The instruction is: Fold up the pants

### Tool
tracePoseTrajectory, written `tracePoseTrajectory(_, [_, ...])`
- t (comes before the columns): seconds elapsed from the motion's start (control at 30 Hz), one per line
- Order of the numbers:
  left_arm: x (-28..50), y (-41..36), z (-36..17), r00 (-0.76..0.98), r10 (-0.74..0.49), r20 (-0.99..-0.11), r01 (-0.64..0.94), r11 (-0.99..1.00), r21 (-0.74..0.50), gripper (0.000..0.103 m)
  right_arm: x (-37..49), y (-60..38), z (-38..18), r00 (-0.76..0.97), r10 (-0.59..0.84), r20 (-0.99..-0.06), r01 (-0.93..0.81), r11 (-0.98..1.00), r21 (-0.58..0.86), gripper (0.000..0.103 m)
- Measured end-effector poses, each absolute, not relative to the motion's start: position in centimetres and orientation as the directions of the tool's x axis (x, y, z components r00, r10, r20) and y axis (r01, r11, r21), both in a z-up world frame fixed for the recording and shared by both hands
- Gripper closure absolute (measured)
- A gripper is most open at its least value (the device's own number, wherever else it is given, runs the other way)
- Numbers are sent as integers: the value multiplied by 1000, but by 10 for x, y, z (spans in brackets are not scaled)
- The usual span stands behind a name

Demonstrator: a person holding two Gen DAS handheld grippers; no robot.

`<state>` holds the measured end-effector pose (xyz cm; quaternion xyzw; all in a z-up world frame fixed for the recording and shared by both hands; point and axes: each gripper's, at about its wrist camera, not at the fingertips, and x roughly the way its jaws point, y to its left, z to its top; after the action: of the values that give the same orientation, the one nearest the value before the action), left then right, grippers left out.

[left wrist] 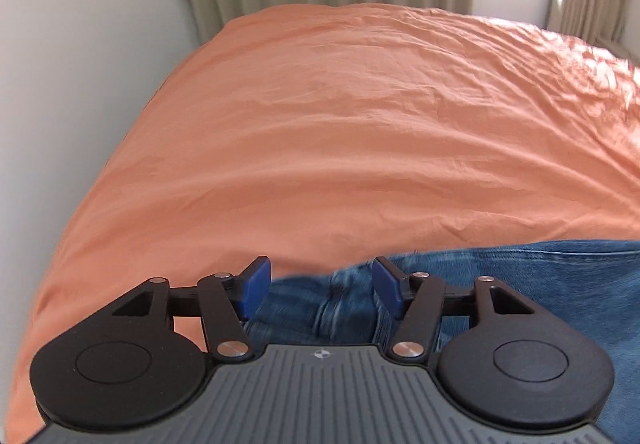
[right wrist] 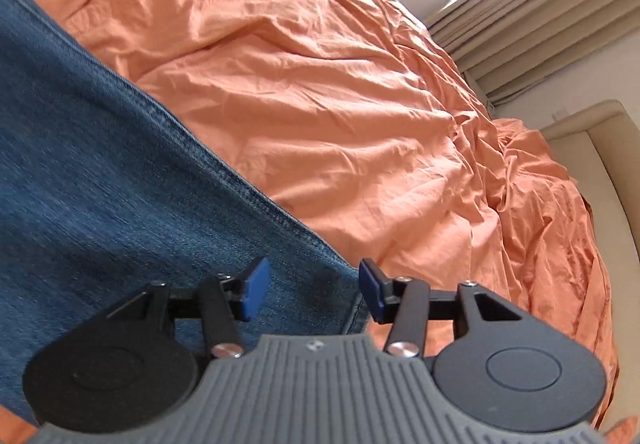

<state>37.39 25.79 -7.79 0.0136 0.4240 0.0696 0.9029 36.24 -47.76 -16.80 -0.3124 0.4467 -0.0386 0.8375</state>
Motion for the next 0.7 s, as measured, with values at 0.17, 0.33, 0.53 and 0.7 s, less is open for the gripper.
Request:
tracePoseTrajectory(0.17, [318, 303, -78, 657, 67, -751, -251, 959, -134, 18, 313, -439, -142, 579, -197, -791, -123, 938, -324, 54])
tracePoseTrajectory(0.33, [260, 348, -112, 723, -30, -690, -383, 814, -437, 17, 270, -377, -143, 577, -22, -816, -141, 982, -127, 53])
tracePoseTrajectory(0.53, [230, 366, -174, 804, -97, -586, -441, 563, -699, 17, 236, -300, -152, 640, 95, -762, -160, 987, -12, 51])
tracePoseTrajectory(0.7, [250, 365, -211, 810, -149, -567, -431, 504, -749, 18, 227, -272, -156, 663, 152, -733, -72, 988, 139, 51])
